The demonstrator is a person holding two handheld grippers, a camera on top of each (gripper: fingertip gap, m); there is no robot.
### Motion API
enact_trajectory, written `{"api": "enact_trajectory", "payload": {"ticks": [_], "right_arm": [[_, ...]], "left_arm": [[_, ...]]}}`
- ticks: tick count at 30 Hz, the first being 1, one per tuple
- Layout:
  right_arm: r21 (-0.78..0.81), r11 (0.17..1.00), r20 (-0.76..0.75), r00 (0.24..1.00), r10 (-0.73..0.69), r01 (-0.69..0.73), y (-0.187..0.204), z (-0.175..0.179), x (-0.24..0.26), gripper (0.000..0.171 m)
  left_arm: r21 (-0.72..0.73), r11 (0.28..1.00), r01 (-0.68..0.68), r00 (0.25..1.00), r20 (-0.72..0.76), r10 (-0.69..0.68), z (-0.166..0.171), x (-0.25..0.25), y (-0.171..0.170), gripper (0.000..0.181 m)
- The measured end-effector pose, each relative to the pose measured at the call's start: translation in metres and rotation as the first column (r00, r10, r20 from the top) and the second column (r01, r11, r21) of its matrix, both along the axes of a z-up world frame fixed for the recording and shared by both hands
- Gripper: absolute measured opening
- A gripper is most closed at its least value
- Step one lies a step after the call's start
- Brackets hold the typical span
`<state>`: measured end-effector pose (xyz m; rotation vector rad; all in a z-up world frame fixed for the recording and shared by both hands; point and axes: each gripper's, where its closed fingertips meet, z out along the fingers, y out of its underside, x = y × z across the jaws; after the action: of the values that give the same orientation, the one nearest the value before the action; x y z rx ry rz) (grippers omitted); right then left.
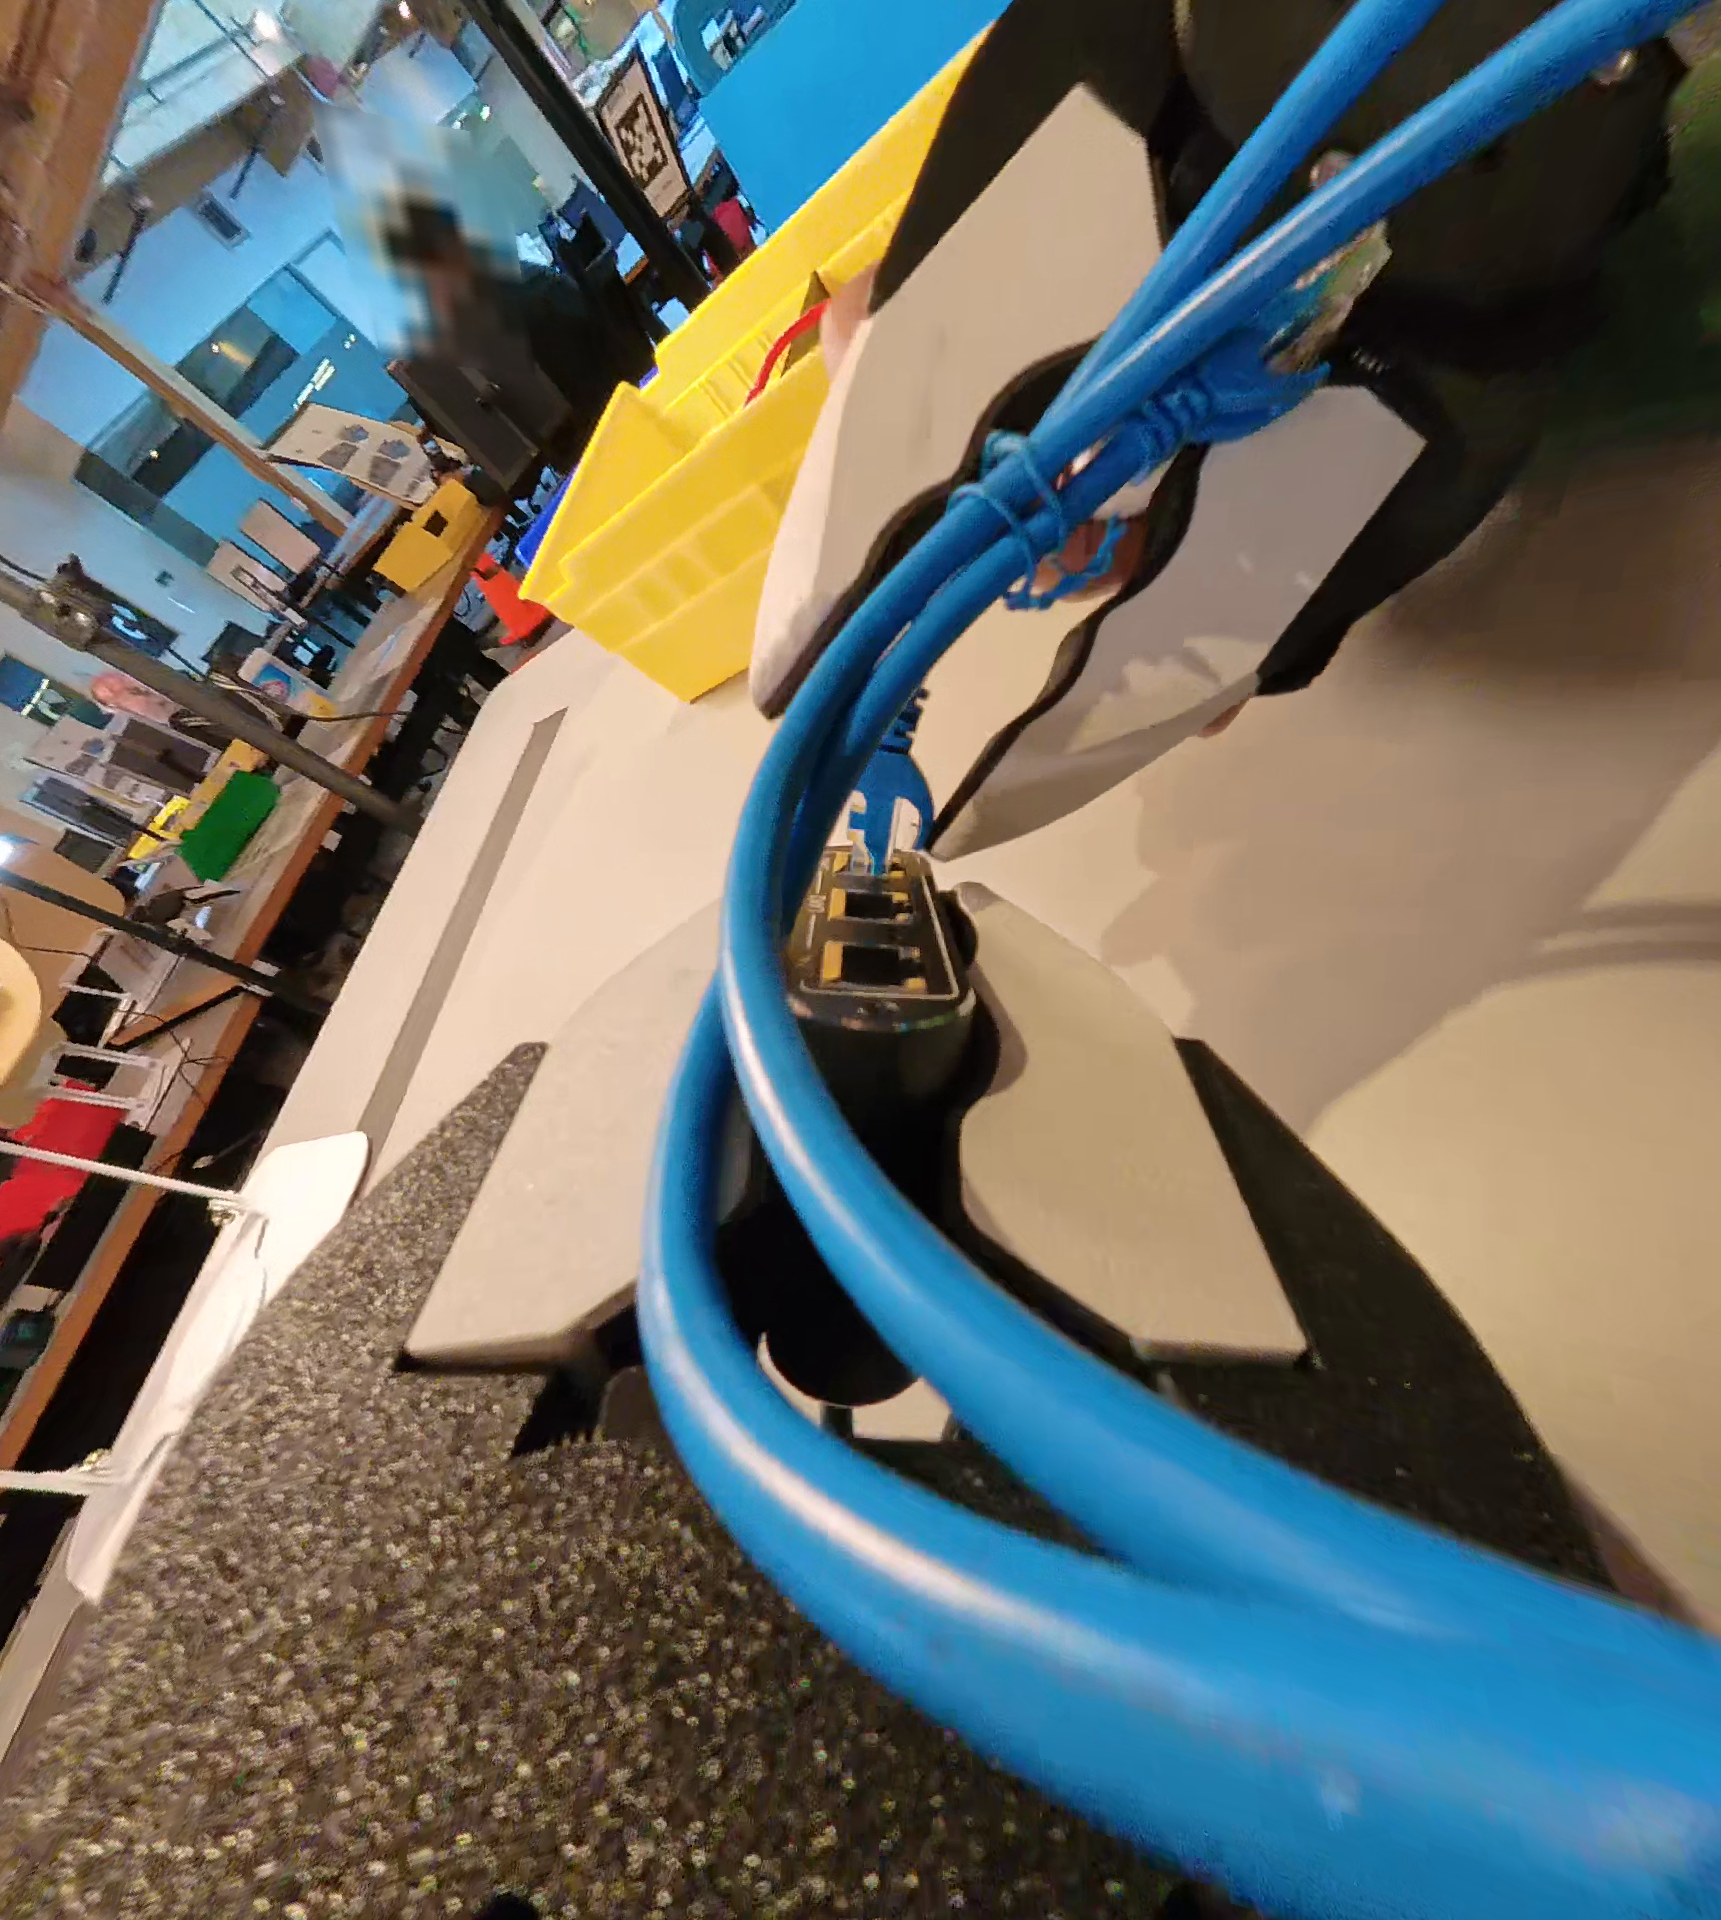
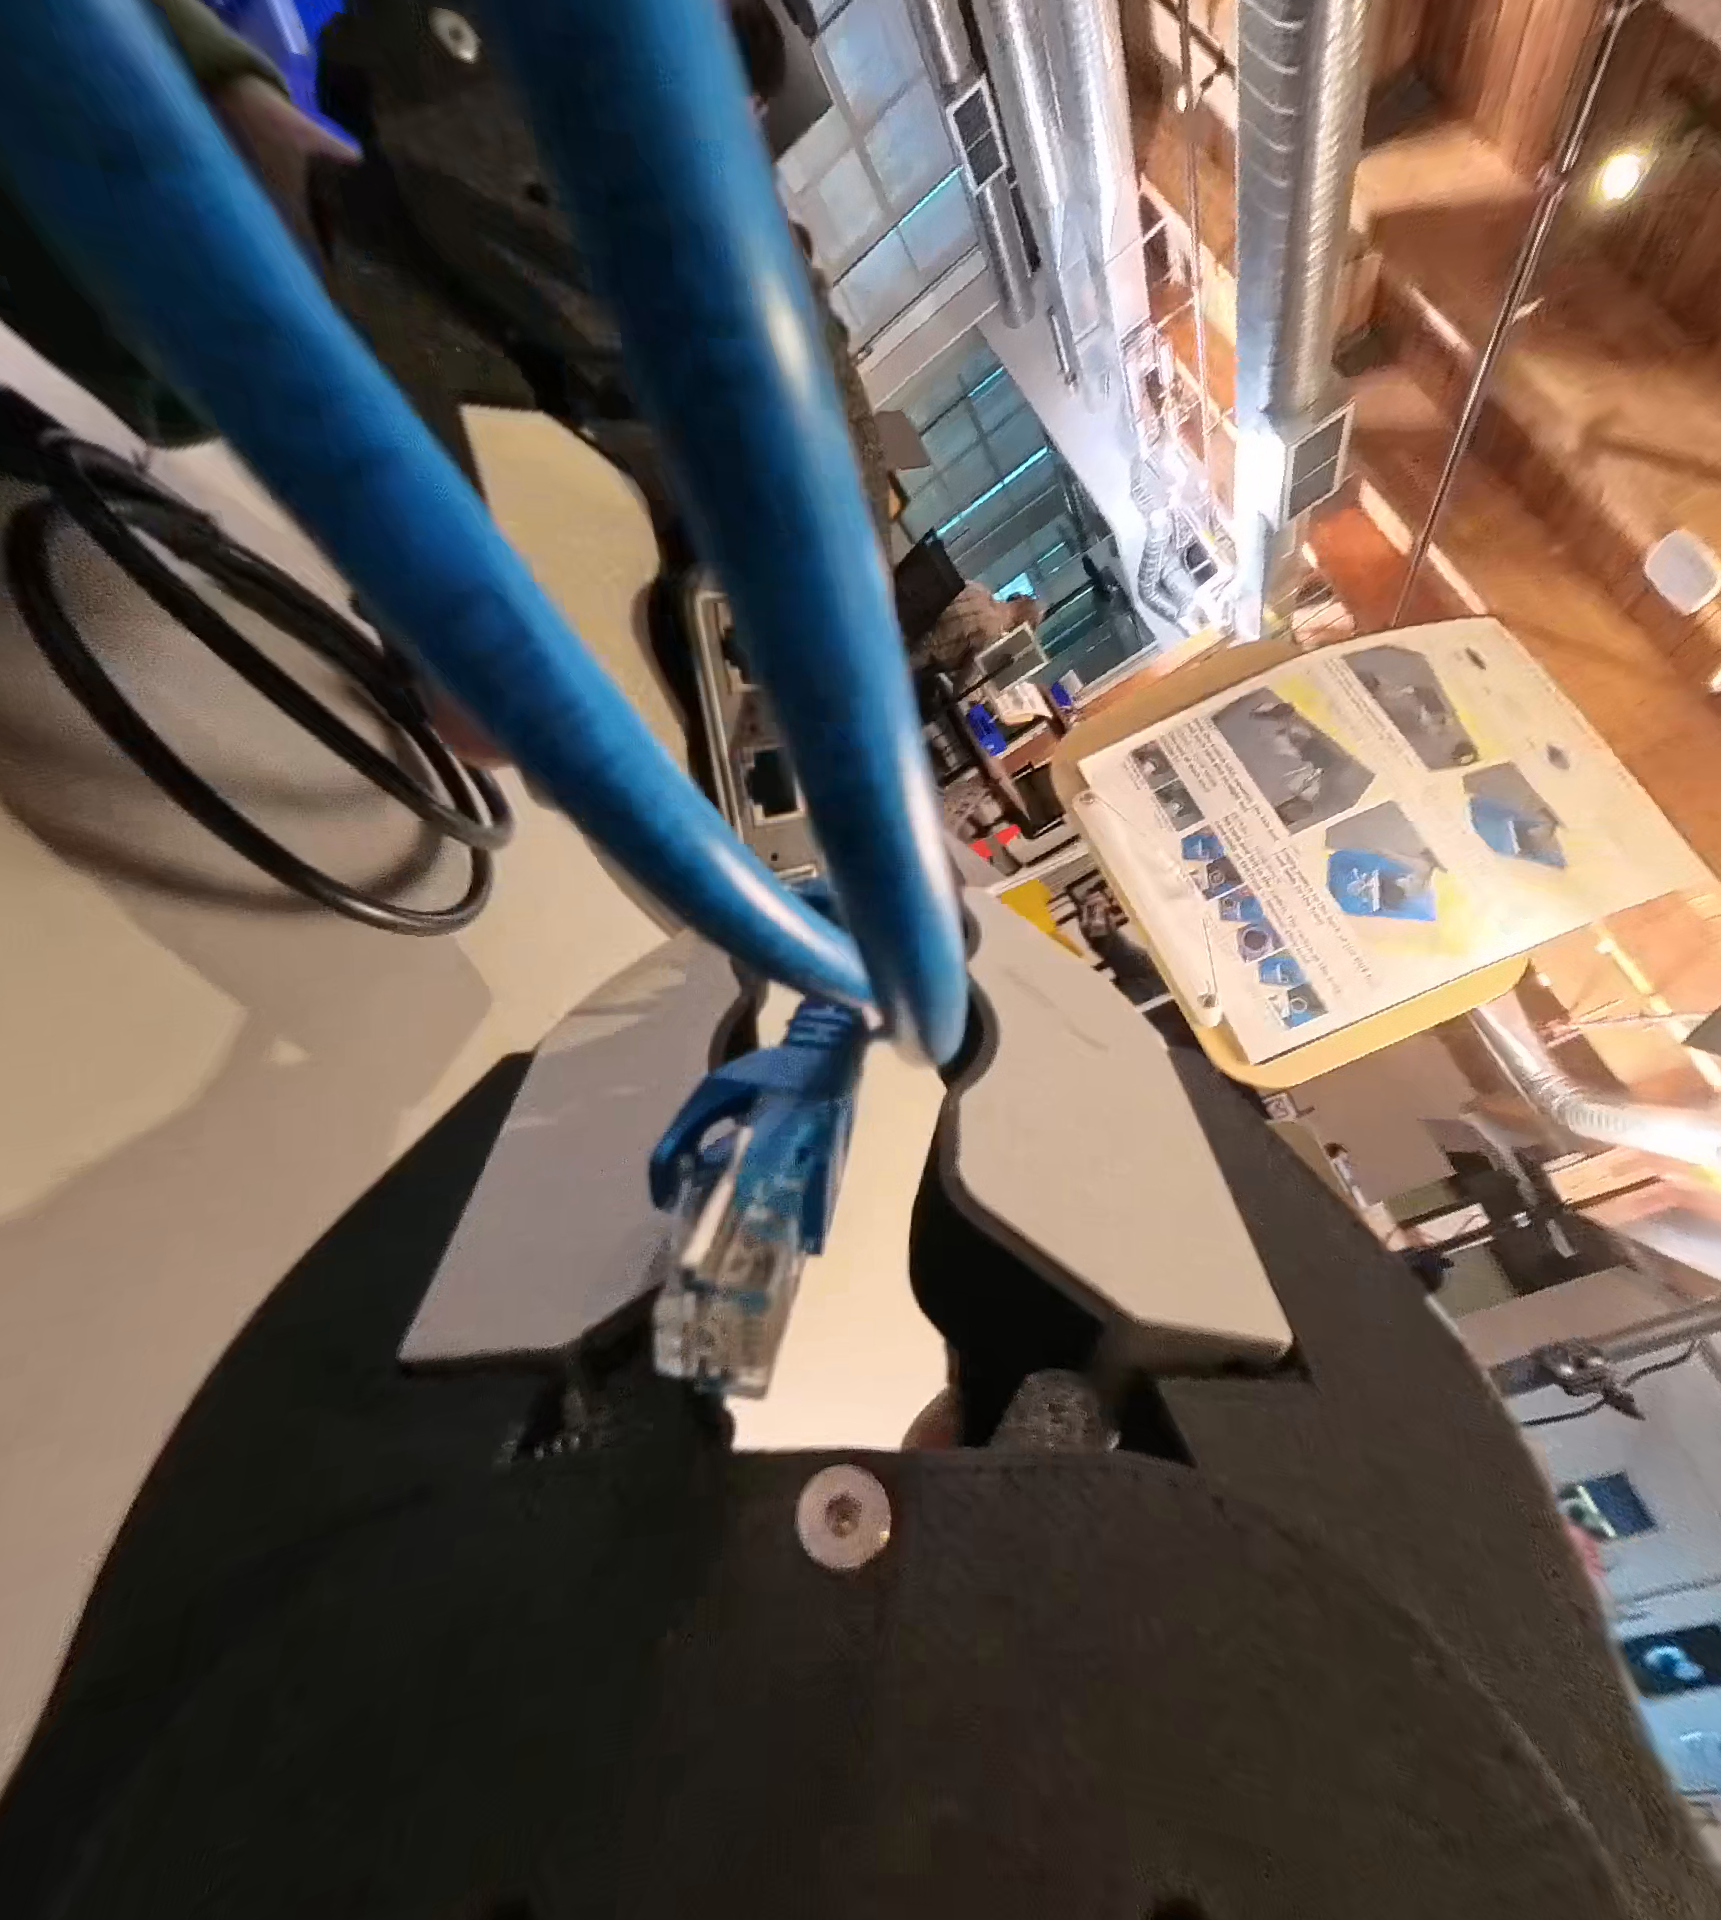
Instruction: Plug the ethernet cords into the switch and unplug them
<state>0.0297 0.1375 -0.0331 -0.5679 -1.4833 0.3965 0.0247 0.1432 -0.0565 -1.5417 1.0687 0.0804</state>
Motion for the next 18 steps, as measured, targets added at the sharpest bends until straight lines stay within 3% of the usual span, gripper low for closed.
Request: {"api": "enact_trajectory", "payload": {"ticks": [11, 18], "right_arm": [[0.051, 0.999, 0.062, 0.998, 0.003, -0.006, 0.001, -0.012, 0.000, 0.028], [0.123, 0.992, 0.072, 0.996, -0.049, 0.039, 0.001, -0.012, -0.001, 0.021]], "left_arm": [[-0.036, 0.999, -0.031, 0.997, -0.069, 0.029, -0.013, -0.003, 0.003, 0.028], [-0.049, 0.998, -0.035, 0.999, -0.028, 0.034, -0.012, -0.004, 0.004, 0.028]]}}
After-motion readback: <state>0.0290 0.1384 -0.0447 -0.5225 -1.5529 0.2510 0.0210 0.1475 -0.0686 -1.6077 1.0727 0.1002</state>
